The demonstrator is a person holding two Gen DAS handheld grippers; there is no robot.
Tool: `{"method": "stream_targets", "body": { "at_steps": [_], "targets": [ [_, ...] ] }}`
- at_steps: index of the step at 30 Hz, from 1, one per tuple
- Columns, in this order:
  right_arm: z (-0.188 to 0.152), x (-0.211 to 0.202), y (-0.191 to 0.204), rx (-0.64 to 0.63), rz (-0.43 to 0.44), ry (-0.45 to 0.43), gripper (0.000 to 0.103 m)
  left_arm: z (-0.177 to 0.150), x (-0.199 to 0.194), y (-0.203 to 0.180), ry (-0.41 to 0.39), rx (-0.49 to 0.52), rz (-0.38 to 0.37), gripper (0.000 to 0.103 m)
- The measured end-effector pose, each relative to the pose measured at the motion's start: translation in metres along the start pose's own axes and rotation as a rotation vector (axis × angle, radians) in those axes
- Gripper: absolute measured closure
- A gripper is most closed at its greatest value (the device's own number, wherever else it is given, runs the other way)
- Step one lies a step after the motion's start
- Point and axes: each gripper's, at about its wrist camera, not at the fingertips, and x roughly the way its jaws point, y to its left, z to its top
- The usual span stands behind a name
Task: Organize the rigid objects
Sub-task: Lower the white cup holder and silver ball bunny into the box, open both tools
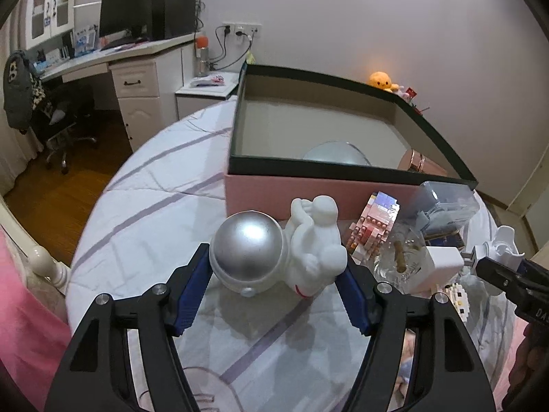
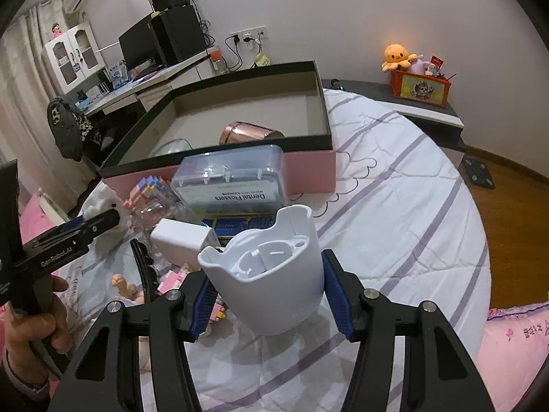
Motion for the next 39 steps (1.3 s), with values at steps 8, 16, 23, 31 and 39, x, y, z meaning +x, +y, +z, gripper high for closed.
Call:
{"method": "stream_targets", "body": {
  "at_steps": [8,16,23,31,39],
  "targets": [
    [0.018,-0.015,0.01,-0.029,0.03,-0.039,0.045,0.007,-0.031,0.002,-0.049,0.001,-0.011,0.033],
    [0.082,-0.02,0.031,-0.119,0.045,-0.143,0.045,0.056,-0.048,-0.007,-0.152,0.031,-0.029,0.033],
    [0.142,0.026,0.03,-0.107,0.051,-0.138,0.045,0.11,-0.016,-0.02,-0.172,0.04,-0.046,0.033],
    [0.157,0.08,0.027,-0.096,0.05,-0.054,0.045,0.133,0.035,-0.03,-0.118,0.056,-0.031,0.033],
    [0.153,0.106,0.017,-0.078,0.016,0.005,0.043,0.135,0.073,-0.039,-0.031,0.088,0.006,0.021]
  ]
}}
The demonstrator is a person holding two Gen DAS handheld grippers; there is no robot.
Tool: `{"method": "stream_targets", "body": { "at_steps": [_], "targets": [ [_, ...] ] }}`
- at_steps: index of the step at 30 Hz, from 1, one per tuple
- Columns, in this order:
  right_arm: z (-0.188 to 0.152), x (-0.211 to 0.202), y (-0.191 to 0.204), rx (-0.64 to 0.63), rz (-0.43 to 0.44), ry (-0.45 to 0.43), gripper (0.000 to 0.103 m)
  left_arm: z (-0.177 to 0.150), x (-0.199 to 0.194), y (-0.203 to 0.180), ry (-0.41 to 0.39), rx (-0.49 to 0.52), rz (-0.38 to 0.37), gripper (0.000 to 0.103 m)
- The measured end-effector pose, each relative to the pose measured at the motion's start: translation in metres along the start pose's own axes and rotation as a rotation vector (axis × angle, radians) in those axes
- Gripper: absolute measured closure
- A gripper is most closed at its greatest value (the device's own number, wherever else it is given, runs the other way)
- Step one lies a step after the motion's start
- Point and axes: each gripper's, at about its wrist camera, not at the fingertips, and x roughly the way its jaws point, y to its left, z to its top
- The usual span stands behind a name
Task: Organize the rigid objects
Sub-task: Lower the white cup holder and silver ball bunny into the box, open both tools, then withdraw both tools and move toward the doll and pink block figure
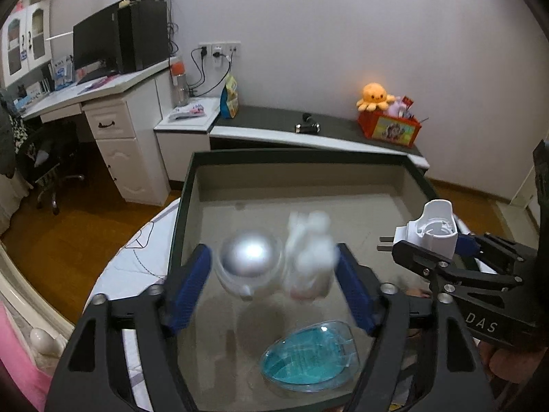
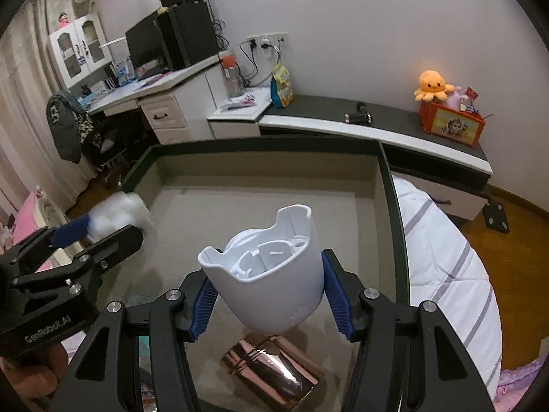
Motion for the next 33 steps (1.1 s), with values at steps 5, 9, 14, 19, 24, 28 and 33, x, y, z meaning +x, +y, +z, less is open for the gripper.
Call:
{"method": "stream_targets", "body": {
  "at_steps": [5,9,14,19,24,28,33],
  "targets": [
    [-0.001,-0.005,-0.004,0.006,-0.01,-0.005,0.017,-0.001,-0.014,0.006,-0.051,-0.013,0.012,0.0],
    [-0.002,-0.023,-0.011,0.06,-0.003,-0.044,0.0,-0.005,-0.037,0.013,-0.091,-0.029,0.016,0.0],
    [-0.006,-0.049,-0.012,0.101,0.011,-0.094,0.0,-0.013,-0.076,0.024,-0.133,-0.068,0.0,0.0],
    [-0.014,-0.079,-0.002,0.104,-0.018,-0.152,0.0,-0.025,-0.118,0.027,-0.183,-0.076,0.001,0.0],
    [-0.026,-0.114,0.014,0.091,-0.053,-0.213,0.0,-0.041,-0.152,0.028,-0.217,-0.069,0.013,0.0],
    [-0.039,-0.139,0.025,0.068,-0.079,-0.25,0.0,-0.058,-0.17,0.029,-0.22,-0.071,0.012,0.0],
    [-0.062,-0.165,0.035,0.058,-0.103,-0.282,0.0,-0.083,-0.187,0.03,-0.211,-0.08,0.009,0.0]
  ]
}}
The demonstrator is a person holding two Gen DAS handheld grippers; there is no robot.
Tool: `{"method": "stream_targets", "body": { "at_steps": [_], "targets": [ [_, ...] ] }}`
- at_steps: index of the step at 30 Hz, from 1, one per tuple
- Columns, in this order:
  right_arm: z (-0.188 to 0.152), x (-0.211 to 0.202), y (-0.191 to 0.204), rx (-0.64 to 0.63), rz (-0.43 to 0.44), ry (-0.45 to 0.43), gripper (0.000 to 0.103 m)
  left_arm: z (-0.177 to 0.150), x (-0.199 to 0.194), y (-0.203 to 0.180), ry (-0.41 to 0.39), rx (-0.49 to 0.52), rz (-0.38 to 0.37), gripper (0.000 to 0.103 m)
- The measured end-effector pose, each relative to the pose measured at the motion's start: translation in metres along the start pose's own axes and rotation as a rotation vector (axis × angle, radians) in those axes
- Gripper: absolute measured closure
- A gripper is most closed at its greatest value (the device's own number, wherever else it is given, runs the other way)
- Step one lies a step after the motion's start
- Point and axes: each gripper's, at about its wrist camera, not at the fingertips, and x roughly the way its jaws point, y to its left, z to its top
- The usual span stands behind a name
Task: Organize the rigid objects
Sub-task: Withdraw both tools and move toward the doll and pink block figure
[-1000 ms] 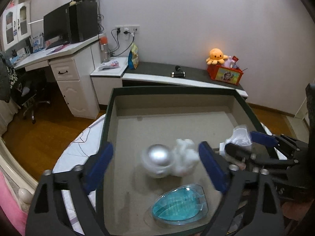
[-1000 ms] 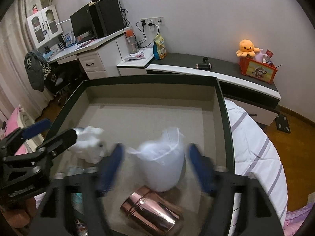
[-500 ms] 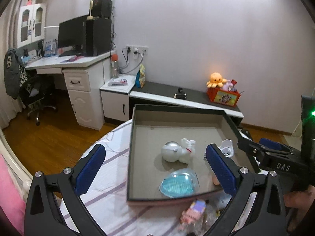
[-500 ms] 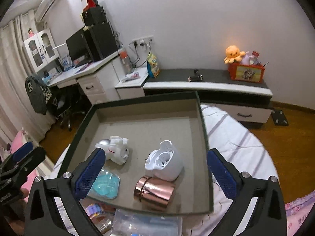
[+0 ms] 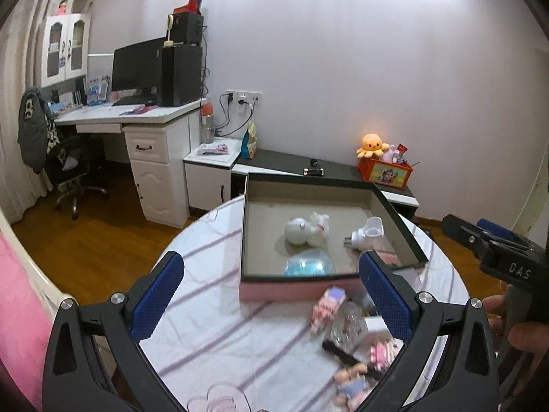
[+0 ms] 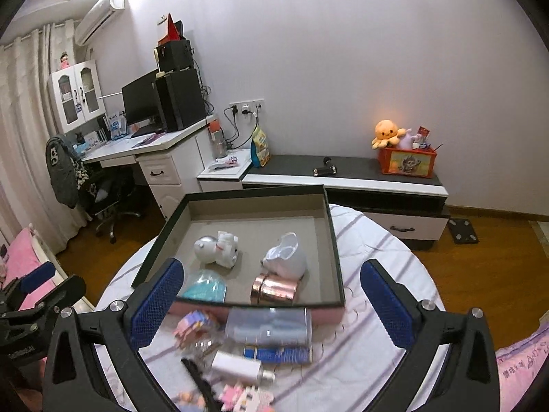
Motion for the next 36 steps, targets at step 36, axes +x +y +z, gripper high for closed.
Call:
{"method": "stream_targets", "body": {
  "at_steps": [36],
  "targets": [
    [-0.071,-0.072,0.001,-0.001,-0.063,-0.018,0.0,-0.062,-0.062,-0.009,-0.018,0.012,0.047,0.0]
  ]
}}
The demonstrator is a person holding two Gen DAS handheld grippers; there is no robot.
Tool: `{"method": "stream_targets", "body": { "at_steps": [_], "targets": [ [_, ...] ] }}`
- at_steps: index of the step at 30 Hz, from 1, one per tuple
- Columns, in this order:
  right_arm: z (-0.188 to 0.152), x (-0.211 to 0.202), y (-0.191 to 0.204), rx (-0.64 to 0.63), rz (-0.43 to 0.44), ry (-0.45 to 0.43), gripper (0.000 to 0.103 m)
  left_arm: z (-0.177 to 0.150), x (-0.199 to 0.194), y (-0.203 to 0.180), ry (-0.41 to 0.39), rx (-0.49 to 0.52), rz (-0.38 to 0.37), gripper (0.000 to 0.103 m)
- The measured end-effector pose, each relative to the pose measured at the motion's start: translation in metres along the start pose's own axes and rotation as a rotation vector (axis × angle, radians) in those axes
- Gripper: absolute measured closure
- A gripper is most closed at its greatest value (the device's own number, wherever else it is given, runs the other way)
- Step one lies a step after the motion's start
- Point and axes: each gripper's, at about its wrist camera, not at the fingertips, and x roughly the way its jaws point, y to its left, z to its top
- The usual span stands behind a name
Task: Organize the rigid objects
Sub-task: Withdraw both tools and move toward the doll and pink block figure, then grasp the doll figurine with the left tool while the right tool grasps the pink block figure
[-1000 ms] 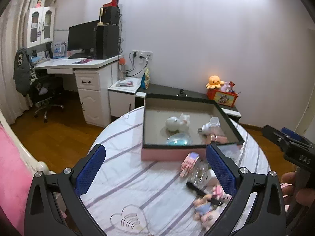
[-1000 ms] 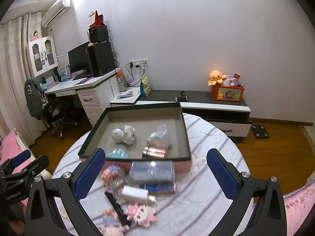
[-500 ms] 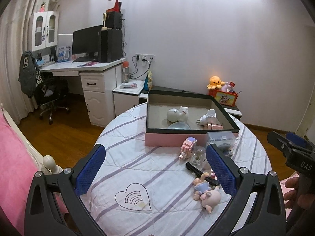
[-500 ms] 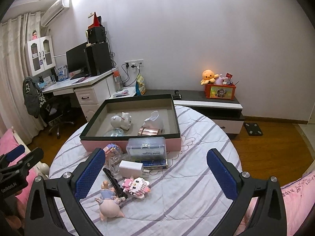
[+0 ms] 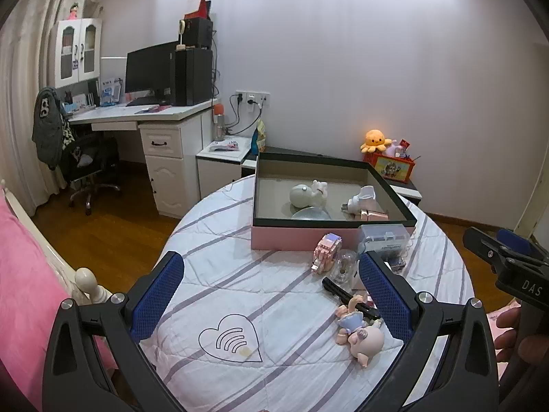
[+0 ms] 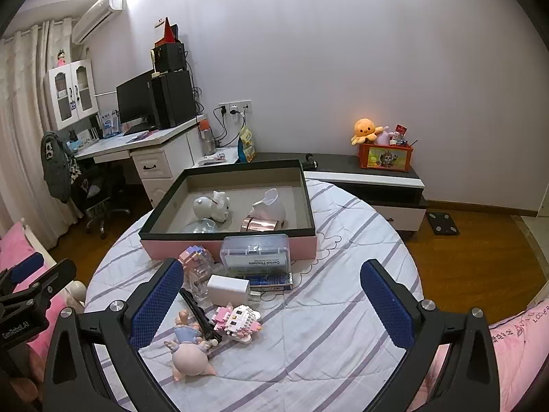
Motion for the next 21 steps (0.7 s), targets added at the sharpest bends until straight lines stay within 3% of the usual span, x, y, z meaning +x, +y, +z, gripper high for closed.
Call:
{"method": "stream_targets", "body": {
  "at_steps": [13,21],
  "targets": [
    [-0.013,0.03,-0.008,0.004,0.012,0.105,0.0,-0.01,0.024,-0.005,0.081,-0.011,-0.032,0.0],
    [-0.042,0.048,-0.019,0.018,0.021,0.208,0.0,-0.049,0.042,-0.035,0.2,0.016,-0.091,0.0]
  ]
}}
